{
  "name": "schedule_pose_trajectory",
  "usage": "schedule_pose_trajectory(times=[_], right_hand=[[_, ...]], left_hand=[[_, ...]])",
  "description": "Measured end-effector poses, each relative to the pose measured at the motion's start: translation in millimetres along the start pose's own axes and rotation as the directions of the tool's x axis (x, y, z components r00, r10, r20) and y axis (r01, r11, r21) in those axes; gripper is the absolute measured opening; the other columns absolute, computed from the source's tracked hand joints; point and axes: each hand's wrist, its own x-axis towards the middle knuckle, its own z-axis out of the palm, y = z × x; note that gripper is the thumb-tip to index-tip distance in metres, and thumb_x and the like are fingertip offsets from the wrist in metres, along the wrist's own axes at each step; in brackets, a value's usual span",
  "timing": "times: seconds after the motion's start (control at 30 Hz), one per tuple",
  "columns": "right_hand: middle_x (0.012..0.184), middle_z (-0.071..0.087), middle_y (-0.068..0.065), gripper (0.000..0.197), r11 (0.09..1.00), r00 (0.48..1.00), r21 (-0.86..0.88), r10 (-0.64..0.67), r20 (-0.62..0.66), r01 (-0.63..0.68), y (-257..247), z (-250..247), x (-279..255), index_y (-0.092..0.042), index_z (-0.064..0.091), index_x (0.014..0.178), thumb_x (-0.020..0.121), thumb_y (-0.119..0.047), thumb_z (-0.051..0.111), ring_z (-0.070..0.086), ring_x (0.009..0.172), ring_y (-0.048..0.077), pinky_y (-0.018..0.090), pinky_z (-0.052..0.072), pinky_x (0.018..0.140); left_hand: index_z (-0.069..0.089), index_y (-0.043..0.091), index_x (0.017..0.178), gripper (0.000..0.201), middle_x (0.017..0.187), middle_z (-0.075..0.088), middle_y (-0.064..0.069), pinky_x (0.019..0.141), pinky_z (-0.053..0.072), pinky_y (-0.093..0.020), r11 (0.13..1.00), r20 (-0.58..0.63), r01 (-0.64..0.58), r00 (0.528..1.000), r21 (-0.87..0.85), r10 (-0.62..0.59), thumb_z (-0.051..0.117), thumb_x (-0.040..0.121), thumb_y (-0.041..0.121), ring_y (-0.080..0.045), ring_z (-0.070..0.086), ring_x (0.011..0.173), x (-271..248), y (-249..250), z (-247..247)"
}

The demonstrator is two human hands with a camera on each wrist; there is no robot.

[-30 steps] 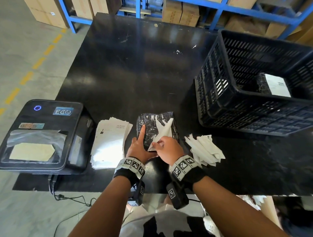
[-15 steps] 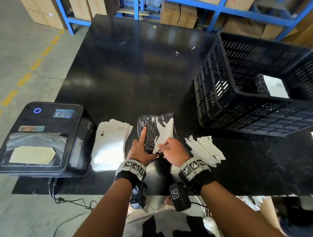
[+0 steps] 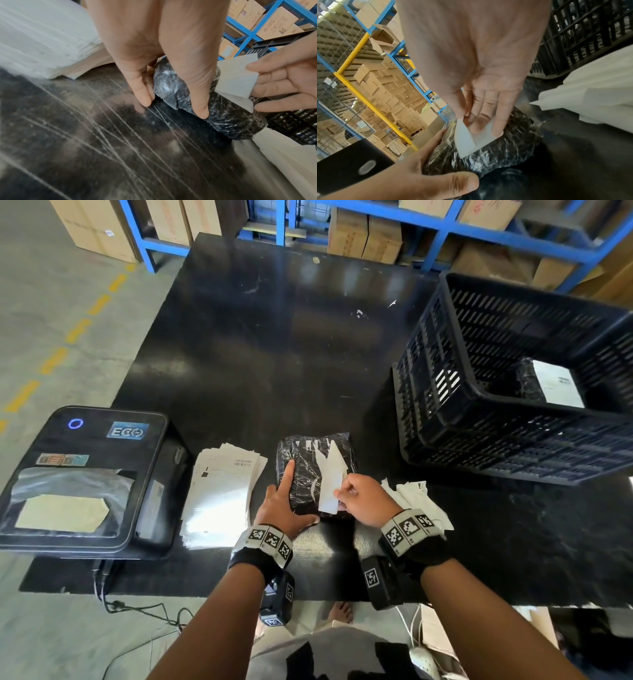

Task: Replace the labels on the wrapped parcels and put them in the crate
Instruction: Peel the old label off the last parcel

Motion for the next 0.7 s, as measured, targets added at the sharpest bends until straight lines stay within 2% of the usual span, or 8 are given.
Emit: schedule_pose_trajectory(times=[0.1,0.23,0.3,0.4,0.5,0.63,0.7], right_hand=[[0.088,0.067,0.007,0.017,0.995,1.000,-0.096,-0.025,0.002,0.025,-0.2,-12.0,4.4,-0.012,0.058,0.082,0.095,-0.021,0.055,0.061,0.083,0.018,0.026,0.044,0.074],[0.077,0.059,-0.002,0.017,0.980,0.997,-0.182,-0.076,0.024,0.079,-6.8,-28.4,5.4,-0.009,0.058,0.079,0.094,-0.016,0.056,0.053,0.069,0.008,0.023,0.042,0.065],[0.081,0.057,-0.002,0.015,0.967,0.995,-0.232,-0.095,0.042,0.102,-9.4,-40.7,9.1,-0.006,0.059,0.081,0.093,-0.016,0.056,0.053,0.073,0.010,0.024,0.043,0.068],[0.080,0.056,-0.007,0.019,0.949,0.990,-0.291,-0.096,0.106,0.124,-11.1,-61.1,15.2,-0.001,0.062,0.085,0.092,-0.018,0.058,0.054,0.075,0.009,0.018,0.040,0.064],[0.082,0.056,-0.011,0.017,0.931,0.986,-0.337,-0.093,0.140,0.136,-12.5,-71.4,18.0,-0.004,0.065,0.088,0.092,-0.020,0.059,0.055,0.076,0.007,0.016,0.039,0.064],[0.082,0.057,-0.009,0.016,0.931,0.987,-0.342,-0.085,0.135,0.127,-12.2,-73.9,19.8,-0.009,0.062,0.083,0.093,-0.021,0.058,0.056,0.077,0.009,0.019,0.039,0.065],[0.080,0.056,-0.009,0.018,0.938,0.990,-0.329,-0.080,0.112,0.113,-7.8,-69.6,16.6,-0.008,0.063,0.088,0.095,-0.023,0.055,0.055,0.078,0.011,0.020,0.040,0.066]], left_hand=[[-0.013,0.057,0.140,0.126,0.120,0.046,-0.007,0.089,0.050,-0.036,1.000,-0.012,0.000,1.000,0.012,0.000,0.085,0.061,0.043,-0.023,0.056,0.101,-0.2,-0.8,0.8],[-0.012,0.056,0.140,0.126,0.120,0.046,-0.007,0.091,0.049,-0.037,1.000,-0.011,0.002,1.000,0.009,-0.002,0.085,0.061,0.043,-0.024,0.056,0.104,0.2,-1.1,1.3],[-0.011,0.055,0.141,0.126,0.121,0.046,-0.007,0.092,0.049,-0.036,1.000,-0.012,0.002,1.000,0.013,-0.002,0.085,0.061,0.043,-0.024,0.056,0.104,0.0,-1.6,0.8],[-0.011,0.054,0.142,0.126,0.122,0.046,-0.008,0.091,0.047,-0.035,1.000,-0.009,0.005,1.000,0.013,-0.005,0.085,0.062,0.042,-0.024,0.055,0.106,0.5,-1.0,0.8],[-0.010,0.053,0.143,0.126,0.122,0.046,-0.008,0.088,0.046,-0.032,1.000,-0.008,0.008,1.000,0.001,-0.008,0.085,0.062,0.042,-0.024,0.055,0.105,0.2,1.3,0.2],[-0.011,0.051,0.143,0.127,0.124,0.046,-0.009,0.091,0.046,-0.034,1.000,-0.012,0.020,1.000,0.014,-0.020,0.085,0.062,0.041,-0.025,0.055,0.108,-2.0,3.5,-0.8],[-0.012,0.051,0.143,0.128,0.124,0.046,-0.010,0.091,0.047,-0.036,0.999,-0.014,0.028,1.000,0.034,-0.028,0.086,0.061,0.041,-0.026,0.055,0.108,-2.3,4.8,-1.1]])
